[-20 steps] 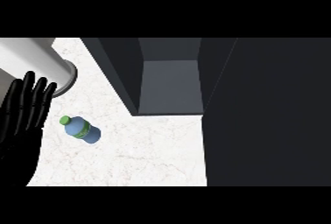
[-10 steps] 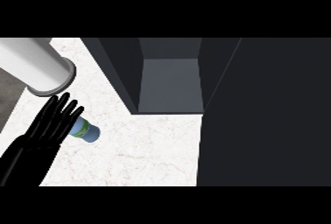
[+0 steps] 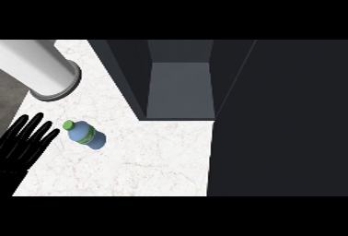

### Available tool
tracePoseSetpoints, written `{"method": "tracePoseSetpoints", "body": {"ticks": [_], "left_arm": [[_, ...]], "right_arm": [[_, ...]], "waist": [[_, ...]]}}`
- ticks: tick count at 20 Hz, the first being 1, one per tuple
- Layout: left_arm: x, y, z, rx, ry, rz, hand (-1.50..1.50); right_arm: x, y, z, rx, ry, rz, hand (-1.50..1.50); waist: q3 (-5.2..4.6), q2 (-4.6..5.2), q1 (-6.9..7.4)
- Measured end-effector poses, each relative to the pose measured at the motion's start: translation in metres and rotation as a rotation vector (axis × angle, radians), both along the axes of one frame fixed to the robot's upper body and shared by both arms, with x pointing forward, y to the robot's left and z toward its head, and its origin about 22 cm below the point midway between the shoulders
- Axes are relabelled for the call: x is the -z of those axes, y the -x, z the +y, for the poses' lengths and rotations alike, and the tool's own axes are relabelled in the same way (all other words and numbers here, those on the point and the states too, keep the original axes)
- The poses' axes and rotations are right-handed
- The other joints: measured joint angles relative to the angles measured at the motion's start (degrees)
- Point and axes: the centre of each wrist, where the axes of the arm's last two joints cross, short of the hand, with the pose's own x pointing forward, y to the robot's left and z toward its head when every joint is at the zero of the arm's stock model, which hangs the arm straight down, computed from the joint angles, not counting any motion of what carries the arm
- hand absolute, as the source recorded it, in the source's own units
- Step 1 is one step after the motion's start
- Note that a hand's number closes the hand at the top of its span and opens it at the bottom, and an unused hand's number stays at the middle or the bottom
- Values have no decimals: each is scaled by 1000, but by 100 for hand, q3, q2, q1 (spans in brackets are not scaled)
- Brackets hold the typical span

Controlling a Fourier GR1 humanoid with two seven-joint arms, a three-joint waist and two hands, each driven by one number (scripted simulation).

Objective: Pick up the bottled water, place it into the cabinet and close the cabinet

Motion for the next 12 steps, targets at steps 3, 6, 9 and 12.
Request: {"method": "tracePoseSetpoints", "body": {"ticks": [3,6,9,12], "left_arm": [[2,2,9,6,7,5,-150],[6,8,19,-4,-3,9,-150],[11,12,23,-16,-4,10,-150],[12,15,29,-12,-6,0,-150]], "right_arm": [[4,8,-4,-2,-6,3,-150],[5,14,-9,-2,-7,6,-150],[13,20,-7,-13,-11,0,-150],[13,21,-2,-16,-3,-3,-150]], "waist": [[0,2,-3],[1,1,-1],[2,1,-5],[0,2,0]]}}
